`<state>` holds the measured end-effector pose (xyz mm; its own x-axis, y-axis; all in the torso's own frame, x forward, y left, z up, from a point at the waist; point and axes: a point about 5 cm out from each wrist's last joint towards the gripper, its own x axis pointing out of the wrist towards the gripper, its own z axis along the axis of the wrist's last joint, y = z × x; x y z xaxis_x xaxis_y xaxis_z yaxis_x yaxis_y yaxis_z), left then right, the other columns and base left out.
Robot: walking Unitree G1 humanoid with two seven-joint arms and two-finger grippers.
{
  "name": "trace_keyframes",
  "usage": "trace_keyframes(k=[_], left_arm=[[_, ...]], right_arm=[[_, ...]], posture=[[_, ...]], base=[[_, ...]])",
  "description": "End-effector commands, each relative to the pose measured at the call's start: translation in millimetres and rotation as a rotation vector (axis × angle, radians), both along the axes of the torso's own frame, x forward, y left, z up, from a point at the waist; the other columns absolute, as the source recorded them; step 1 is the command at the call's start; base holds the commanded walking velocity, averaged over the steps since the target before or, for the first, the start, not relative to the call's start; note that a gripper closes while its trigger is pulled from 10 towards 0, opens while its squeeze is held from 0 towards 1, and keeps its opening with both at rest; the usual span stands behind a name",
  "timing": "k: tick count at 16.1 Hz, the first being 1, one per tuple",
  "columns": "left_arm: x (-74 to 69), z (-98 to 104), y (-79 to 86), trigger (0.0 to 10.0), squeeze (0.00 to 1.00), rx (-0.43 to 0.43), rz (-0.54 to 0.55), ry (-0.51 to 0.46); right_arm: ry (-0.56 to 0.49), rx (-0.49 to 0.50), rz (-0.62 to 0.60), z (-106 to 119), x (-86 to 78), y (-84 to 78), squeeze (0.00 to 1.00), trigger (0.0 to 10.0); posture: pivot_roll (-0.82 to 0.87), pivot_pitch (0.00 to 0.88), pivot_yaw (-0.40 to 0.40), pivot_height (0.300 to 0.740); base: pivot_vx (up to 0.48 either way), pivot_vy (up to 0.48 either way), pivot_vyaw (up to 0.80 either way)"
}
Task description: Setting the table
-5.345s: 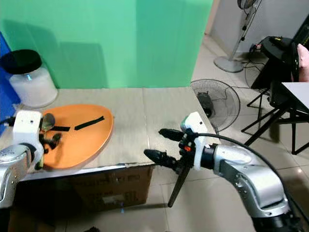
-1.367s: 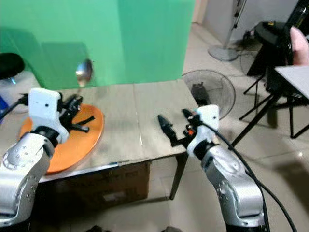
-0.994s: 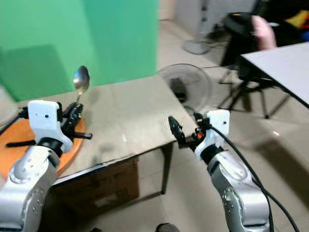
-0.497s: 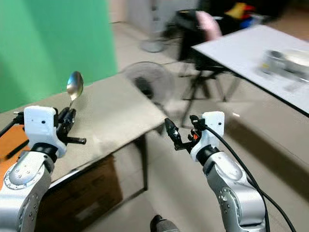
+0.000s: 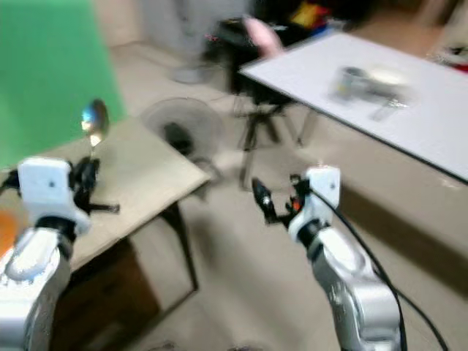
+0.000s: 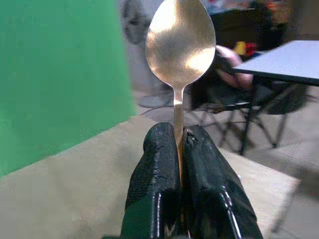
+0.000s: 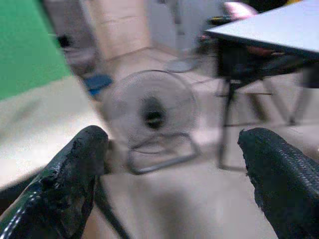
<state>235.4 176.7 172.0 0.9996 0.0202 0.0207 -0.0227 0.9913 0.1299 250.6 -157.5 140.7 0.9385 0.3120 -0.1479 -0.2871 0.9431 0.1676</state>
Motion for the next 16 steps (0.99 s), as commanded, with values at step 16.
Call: trace_keyframes(k=[16], left_arm=[[-3.3,-7,7.8,10.0,0.00,0.032,-0.007,0.006]], right_arm=[[-0.095,-0.123,-0.094,14,29.7,-10.4,0.00,10.0]], posture=[[-0.10,0.000,0.009,0.740]], base=[[0.304,0.000,-0.54]])
